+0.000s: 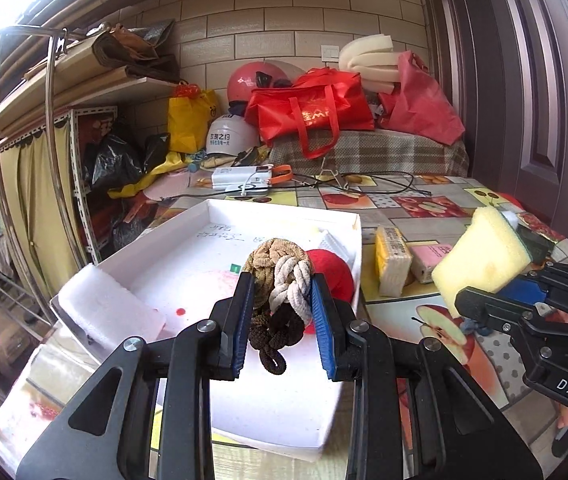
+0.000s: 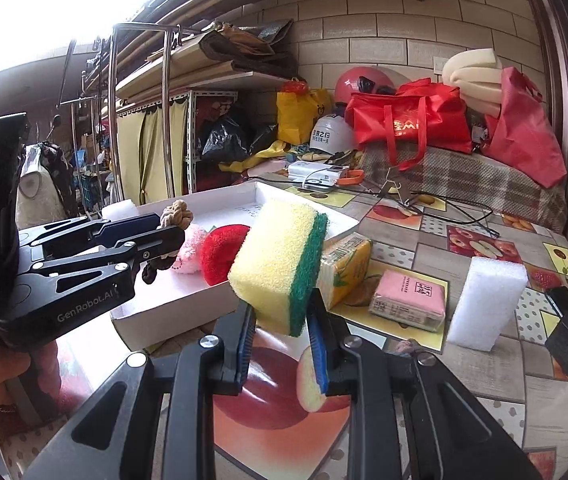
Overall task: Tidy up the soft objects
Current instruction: 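Carry the rope toy into the white box and release while right releases the sponge there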
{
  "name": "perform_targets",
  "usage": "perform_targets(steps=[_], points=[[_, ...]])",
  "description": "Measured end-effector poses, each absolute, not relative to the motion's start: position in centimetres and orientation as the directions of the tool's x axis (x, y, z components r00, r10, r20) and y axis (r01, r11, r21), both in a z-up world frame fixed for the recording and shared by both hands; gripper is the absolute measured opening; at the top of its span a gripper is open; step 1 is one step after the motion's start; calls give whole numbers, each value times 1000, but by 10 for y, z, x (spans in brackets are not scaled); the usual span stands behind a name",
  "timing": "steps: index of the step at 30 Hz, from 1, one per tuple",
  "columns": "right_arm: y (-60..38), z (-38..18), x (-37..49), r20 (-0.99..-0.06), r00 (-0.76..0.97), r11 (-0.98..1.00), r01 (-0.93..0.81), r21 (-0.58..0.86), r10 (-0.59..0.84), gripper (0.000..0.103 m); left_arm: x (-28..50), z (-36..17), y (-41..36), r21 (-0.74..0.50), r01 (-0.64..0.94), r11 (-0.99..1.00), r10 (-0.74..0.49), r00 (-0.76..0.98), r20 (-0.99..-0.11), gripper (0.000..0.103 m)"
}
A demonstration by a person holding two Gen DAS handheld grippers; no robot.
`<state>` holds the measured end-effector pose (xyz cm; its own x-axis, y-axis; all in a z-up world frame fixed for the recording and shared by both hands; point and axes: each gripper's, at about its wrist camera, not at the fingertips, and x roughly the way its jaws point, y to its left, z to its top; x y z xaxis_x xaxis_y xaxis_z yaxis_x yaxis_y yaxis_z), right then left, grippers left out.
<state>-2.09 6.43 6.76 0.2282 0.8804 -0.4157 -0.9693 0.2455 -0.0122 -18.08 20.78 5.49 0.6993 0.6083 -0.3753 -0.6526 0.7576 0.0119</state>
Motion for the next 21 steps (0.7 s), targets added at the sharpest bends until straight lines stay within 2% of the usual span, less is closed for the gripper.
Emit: perform_targets(steps=[4, 7, 12, 17, 21], points=[[75, 68, -34, -409, 203, 218, -976, -10, 890, 24, -195, 56, 233, -1, -699, 715, 654, 669, -354, 28], [90, 67, -42, -413, 118, 144, -989, 31, 903, 24, -197, 57, 250, 10, -706, 708, 671, 667, -324, 28], [122, 66, -61, -435, 30, 54, -998, 43, 900, 24, -192, 54, 283, -37, -715, 698, 654, 659, -372, 28], [157, 57, -72, -528, -40, -16, -999, 49, 848, 24, -188, 52, 304, -76, -718, 691, 633, 653, -415, 28], [178, 46, -63, -608, -31, 18, -997, 74, 793, 24, -188, 50, 314, -96, -743, 663, 640, 628, -442, 28]])
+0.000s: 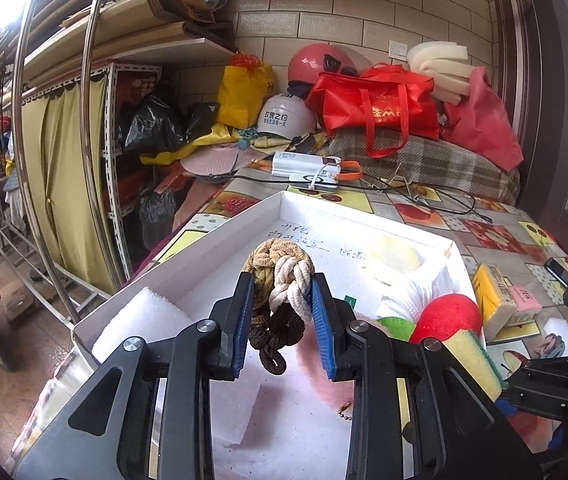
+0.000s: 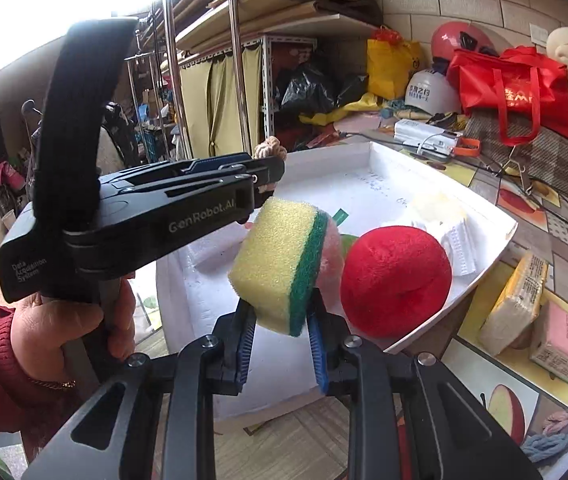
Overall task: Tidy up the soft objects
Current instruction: 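Carry the rope toy into the white box and release while right releases the sponge there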
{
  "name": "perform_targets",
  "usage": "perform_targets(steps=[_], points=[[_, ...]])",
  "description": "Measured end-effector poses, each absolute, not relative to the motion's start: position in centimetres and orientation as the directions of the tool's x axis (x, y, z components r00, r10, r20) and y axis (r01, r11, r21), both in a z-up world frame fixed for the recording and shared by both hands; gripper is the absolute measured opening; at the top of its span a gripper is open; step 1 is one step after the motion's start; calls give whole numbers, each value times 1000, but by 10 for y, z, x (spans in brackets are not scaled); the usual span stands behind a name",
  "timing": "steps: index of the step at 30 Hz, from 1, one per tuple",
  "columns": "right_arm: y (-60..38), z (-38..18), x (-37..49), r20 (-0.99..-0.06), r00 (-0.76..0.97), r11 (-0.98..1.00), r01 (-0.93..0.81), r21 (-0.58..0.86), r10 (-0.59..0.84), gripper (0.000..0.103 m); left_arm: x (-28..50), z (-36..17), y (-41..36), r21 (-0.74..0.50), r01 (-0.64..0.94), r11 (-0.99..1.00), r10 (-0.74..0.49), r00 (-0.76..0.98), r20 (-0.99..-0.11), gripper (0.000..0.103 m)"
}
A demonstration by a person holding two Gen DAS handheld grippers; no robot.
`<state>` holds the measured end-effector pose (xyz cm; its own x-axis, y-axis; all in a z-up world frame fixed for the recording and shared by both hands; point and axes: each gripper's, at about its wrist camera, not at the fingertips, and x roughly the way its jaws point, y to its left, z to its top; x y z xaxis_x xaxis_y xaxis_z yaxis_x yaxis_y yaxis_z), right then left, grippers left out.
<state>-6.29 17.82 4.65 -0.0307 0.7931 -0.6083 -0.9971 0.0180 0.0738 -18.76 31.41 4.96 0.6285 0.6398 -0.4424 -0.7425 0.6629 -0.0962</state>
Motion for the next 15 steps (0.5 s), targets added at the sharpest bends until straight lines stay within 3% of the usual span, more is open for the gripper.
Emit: perform_targets(steps=[11, 15], points=[[194, 50, -56, -598, 88, 83, -996, -36, 797, 24, -181, 46, 322, -50, -793, 607, 684, 553, -476, 29], [192, 50, -59, -591, 107, 91, -994, -57, 799, 28, -183, 48, 318, -28, -806, 592, 710, 537, -455, 37]])
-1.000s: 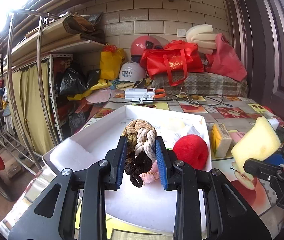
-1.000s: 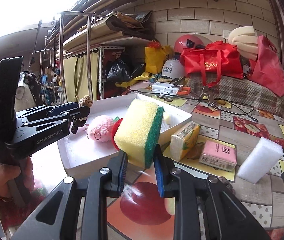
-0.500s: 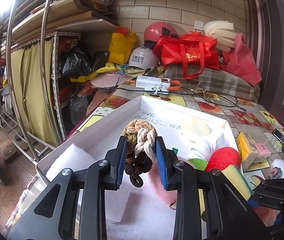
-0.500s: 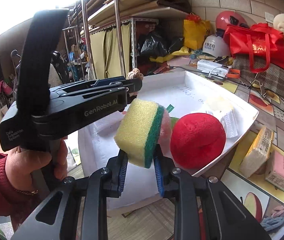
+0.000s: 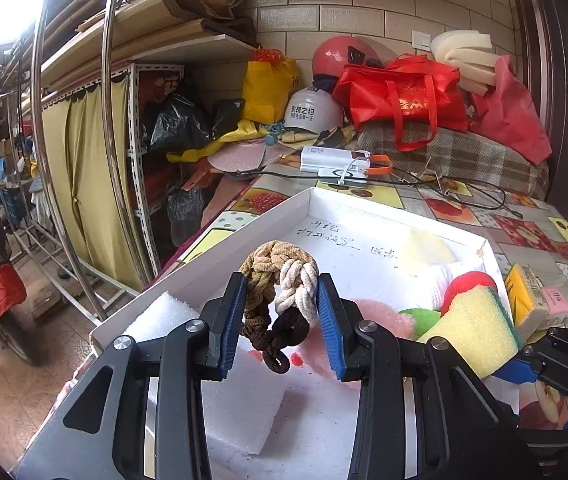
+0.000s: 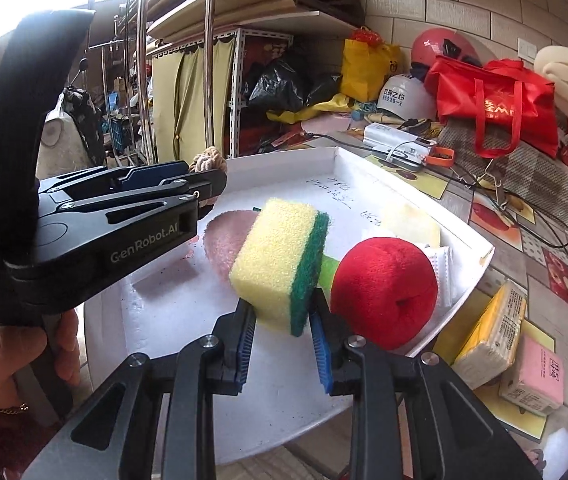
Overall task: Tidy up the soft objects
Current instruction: 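Carry the rope toy into the white box and release while right releases the sponge there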
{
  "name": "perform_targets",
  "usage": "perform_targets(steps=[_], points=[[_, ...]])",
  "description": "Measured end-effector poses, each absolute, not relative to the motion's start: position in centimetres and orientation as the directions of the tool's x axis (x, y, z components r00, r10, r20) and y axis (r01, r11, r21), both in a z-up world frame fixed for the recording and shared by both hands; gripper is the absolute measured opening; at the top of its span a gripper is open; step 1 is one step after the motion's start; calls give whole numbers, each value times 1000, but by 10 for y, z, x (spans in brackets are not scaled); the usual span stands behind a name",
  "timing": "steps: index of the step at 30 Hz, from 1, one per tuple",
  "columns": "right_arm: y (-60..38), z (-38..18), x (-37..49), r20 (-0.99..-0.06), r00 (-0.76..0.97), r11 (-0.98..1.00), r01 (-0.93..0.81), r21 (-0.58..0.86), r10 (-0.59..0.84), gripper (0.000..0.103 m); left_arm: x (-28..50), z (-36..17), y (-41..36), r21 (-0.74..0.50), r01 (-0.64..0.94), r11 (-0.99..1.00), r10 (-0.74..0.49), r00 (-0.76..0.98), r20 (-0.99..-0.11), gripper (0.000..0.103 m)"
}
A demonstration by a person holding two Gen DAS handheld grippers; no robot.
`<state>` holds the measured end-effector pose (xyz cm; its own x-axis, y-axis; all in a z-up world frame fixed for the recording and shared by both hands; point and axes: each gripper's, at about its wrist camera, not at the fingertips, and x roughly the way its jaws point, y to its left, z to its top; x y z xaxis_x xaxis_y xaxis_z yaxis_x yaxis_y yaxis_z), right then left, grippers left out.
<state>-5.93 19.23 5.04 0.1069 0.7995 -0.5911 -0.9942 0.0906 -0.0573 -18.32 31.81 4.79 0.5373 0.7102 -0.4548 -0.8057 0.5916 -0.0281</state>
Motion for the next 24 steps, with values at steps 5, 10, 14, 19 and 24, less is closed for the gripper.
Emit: perform_targets(steps=[5, 10, 14, 19, 24], points=[[188, 56, -55, -556, 134, 121, -991, -59, 820, 92, -193, 53, 306, -14, -820, 572, 757, 534, -376, 92], [186, 59, -57, -533, 138, 121, -990, -67, 835, 103, -195, 56, 301, -9, -828, 561, 775, 529, -346, 103], [185, 60, -56, -523, 140, 125, -990, -64, 841, 103, -196, 56, 303, -20, -840, 543, 784, 515, -348, 103], [181, 62, -56, -498, 153, 143, -988, -59, 854, 103, -197, 57, 301, -14, -861, 508, 809, 482, -336, 103], [167, 68, -59, -426, 264, 247, -964, -96, 866, 103, -206, 57, 301, -53, -871, 488, 820, 478, -315, 103]])
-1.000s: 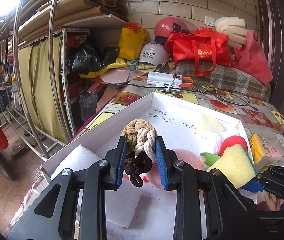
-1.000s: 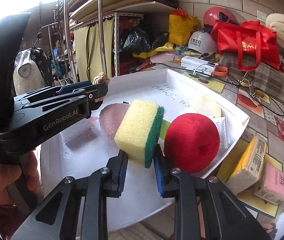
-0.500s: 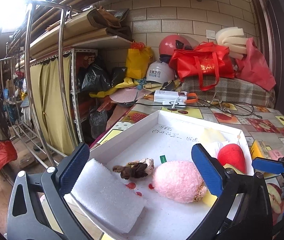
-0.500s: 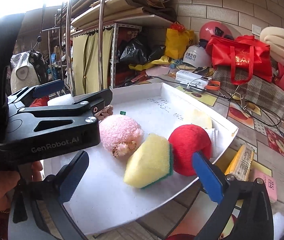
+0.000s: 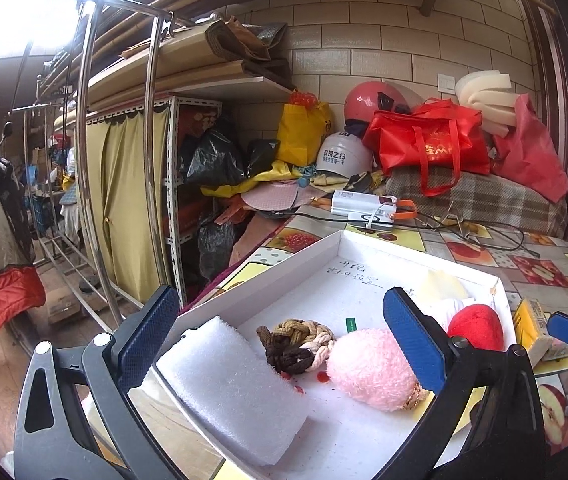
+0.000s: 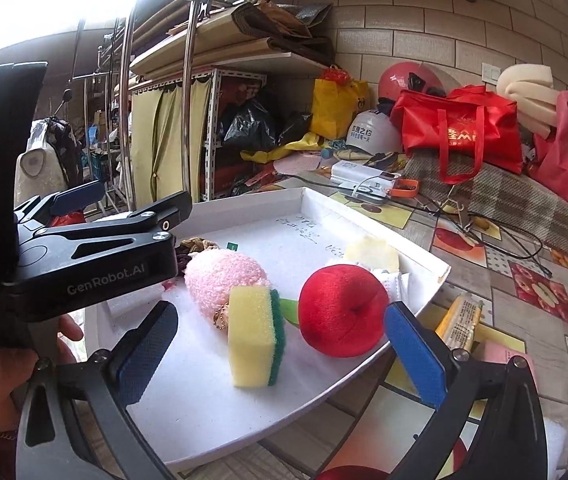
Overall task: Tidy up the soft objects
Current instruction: 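Carry the rope toy into the white box and release while right releases the sponge there, then move both open grippers back to the table items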
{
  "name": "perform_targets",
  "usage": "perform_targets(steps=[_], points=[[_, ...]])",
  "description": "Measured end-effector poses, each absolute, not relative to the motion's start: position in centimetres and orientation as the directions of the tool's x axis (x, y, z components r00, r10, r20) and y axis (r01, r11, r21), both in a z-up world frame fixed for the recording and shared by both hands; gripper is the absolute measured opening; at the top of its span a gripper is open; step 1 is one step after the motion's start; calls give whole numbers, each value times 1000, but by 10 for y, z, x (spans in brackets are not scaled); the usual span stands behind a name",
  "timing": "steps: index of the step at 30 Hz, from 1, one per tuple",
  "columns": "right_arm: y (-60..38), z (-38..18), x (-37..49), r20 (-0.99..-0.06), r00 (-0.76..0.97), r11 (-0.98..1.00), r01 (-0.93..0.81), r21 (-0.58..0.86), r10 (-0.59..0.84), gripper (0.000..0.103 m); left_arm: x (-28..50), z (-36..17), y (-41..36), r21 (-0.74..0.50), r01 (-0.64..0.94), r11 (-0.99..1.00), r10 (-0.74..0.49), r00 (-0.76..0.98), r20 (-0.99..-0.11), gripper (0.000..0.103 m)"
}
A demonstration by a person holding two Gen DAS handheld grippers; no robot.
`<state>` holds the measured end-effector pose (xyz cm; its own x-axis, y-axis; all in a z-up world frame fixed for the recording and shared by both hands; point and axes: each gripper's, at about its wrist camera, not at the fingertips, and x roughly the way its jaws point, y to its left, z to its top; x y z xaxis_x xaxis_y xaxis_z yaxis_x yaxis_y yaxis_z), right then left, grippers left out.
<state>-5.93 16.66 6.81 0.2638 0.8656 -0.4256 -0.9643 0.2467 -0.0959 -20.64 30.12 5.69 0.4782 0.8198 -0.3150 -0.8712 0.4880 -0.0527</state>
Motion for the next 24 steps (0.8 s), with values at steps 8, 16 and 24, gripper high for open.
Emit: perform_targets(steps=[8, 16, 24], points=[[138, 70, -62, -390, 333, 303, -943, -138, 858, 103, -195, 56, 272, -43, -828, 559, 775, 541, -327, 103], [83, 71, -29, -395, 285, 285, -957, -59, 873, 103, -167, 58, 213, -43, -687, 725, 639, 694, -332, 103], [24, 71, -6, -401, 382, 356, -924, -142, 833, 103, -135, 60, 164, -18, -550, 835, 507, 783, -360, 103]])
